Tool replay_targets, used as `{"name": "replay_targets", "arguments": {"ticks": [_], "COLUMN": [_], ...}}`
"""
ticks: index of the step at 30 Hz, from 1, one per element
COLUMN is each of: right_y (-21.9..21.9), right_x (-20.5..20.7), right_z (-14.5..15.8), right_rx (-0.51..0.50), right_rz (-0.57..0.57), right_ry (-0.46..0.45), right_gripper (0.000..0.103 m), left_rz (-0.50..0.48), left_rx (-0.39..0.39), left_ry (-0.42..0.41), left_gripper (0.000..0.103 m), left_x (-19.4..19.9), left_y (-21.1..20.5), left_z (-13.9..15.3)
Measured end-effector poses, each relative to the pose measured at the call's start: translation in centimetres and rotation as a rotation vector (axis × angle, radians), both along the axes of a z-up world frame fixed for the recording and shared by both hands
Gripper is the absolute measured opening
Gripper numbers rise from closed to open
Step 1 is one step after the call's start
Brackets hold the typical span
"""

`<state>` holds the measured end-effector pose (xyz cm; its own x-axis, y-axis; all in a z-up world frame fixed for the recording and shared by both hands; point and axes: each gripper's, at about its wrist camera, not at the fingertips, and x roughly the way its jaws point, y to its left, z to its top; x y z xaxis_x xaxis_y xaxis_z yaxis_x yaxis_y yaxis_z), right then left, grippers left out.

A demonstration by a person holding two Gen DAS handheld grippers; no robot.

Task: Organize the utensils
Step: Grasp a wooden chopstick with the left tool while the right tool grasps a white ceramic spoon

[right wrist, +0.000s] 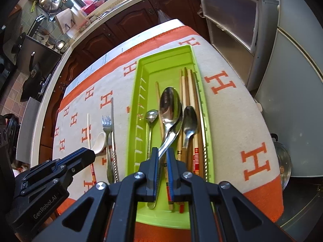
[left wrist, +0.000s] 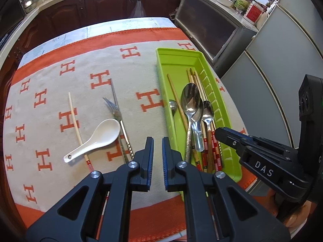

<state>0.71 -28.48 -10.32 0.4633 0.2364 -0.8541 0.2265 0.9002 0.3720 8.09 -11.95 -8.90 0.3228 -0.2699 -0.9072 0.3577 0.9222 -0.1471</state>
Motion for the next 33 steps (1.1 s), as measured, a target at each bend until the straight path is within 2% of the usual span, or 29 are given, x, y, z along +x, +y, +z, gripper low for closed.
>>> {"name": "replay_targets", "arguments": {"ticks": [16,27,33], "right_y": [4.5,7.8,9.3], "right_x": [1.0,4.9,7.9], "right_z": [0.9,1.5,0.5], "right_rx": [-0.028,-0.058,-0.036], "right_rz": [0.096,0.188,0.228], "right_ry": [-0.003,0.000,0.040], "right_gripper": [0.008,0.008,0.008], "left_rz": [0.082,0.203,0.258], "left_rx": [0.041,0.018,0.027], "left_ry": [-0.080,-0.033,0.027], "left_gripper": [0.006,0.006,0.006], "left_x": [-0.4,4.0,7.6], "left_y": [5.1,11.9,14.2], "left_z": [1.5,1.2,-1.3]}}
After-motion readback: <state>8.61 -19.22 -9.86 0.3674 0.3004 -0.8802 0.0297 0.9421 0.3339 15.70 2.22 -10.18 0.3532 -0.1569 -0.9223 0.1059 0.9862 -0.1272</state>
